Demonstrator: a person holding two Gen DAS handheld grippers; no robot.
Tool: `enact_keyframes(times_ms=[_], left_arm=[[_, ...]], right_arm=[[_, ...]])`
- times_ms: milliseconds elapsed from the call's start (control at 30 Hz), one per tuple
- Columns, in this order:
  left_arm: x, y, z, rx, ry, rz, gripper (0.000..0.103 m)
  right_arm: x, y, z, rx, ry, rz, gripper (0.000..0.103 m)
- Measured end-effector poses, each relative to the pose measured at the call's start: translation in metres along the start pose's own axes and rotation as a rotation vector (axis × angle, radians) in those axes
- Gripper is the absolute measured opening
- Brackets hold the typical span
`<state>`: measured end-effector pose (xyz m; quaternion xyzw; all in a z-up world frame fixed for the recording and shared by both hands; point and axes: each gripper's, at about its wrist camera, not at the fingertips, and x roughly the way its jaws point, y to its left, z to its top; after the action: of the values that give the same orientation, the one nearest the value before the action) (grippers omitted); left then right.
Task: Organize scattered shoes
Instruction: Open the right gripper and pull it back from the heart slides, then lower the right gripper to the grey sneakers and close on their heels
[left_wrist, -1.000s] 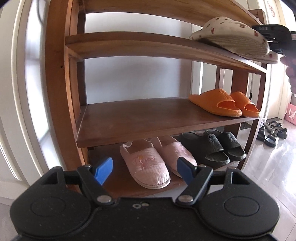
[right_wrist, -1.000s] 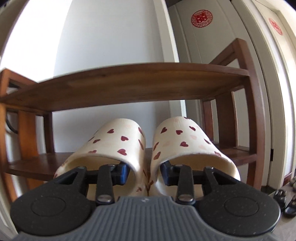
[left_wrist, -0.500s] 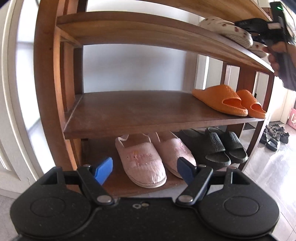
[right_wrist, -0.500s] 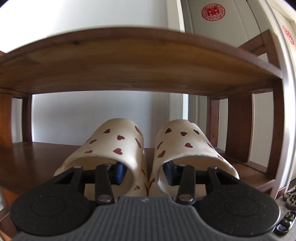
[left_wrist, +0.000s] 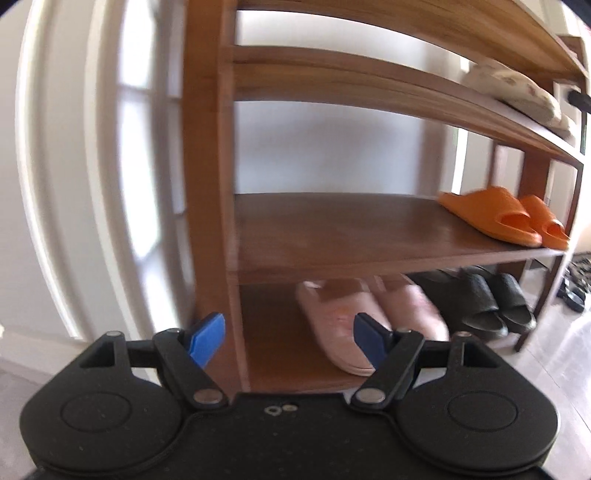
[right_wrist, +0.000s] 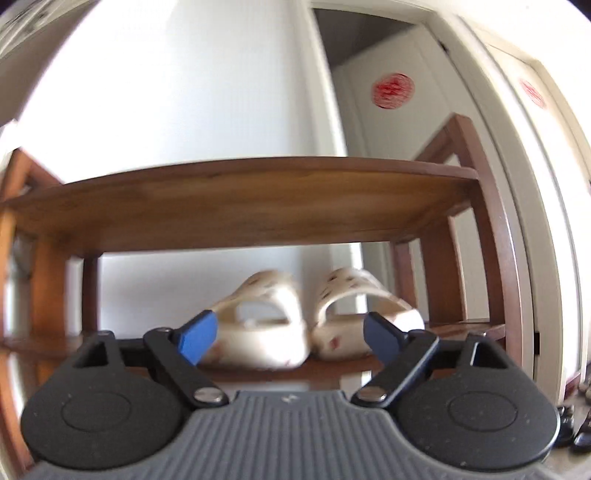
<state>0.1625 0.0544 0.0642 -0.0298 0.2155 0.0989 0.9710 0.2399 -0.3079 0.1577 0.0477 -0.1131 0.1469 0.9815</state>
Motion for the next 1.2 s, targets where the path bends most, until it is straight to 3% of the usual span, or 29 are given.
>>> enact_keyframes(times_ms=[33,100,400,467,500,633,700,833,900,1000,1033,1200], left_arm=[[-0.004,0.008,0.001,-0.003,-0.008,0.015,0.077],[-0.013,0.024,0.004,-0.007,-0.027,0.050,0.077],[-0.094,0.159,-0.003,-0.073,-0.069,0.382,0.077],[-0.120,0.190,-0.014,-0.095,-0.079,0.461,0.078],[-0.130,0.202,-0.020,-0.104,-0.080,0.491,0.078],[-0.168,0.253,-0.051,-0.156,-0.061,0.618,0.078],[-0.189,0.282,-0.070,-0.217,-0.047,0.682,0.078],[-0.213,0.318,-0.098,-0.314,-0.026,0.754,0.078],[-0.219,0.328,-0.110,-0.337,-0.012,0.765,0.078],[-0.224,0.336,-0.125,-0.367,0.000,0.767,0.078],[-0.227,0.341,-0.131,-0.384,0.001,0.768,0.078],[-0.235,0.345,-0.150,-0.454,0.008,0.776,0.078]], right_arm=[[-0.008,0.009,-0.004,0.009,0.011,0.043,0.088],[-0.013,0.048,-0.027,0.003,0.177,0.203,0.088],[-0.037,0.226,-0.130,-0.025,0.924,0.913,0.073],[-0.045,0.260,-0.151,-0.053,1.014,0.988,0.065],[-0.059,0.302,-0.171,-0.094,1.089,1.075,0.065],[-0.086,0.388,-0.198,-0.085,1.228,1.206,0.066],[-0.093,0.422,-0.202,-0.035,1.278,1.209,0.066],[-0.088,0.502,-0.225,0.211,1.462,1.091,0.075],[-0.092,0.524,-0.238,0.219,1.546,1.037,0.075],[-0.095,0.563,-0.263,0.220,1.682,0.889,0.075],[-0.099,0.574,-0.271,0.211,1.707,0.832,0.075],[-0.121,0.617,-0.286,0.168,1.705,0.760,0.077]])
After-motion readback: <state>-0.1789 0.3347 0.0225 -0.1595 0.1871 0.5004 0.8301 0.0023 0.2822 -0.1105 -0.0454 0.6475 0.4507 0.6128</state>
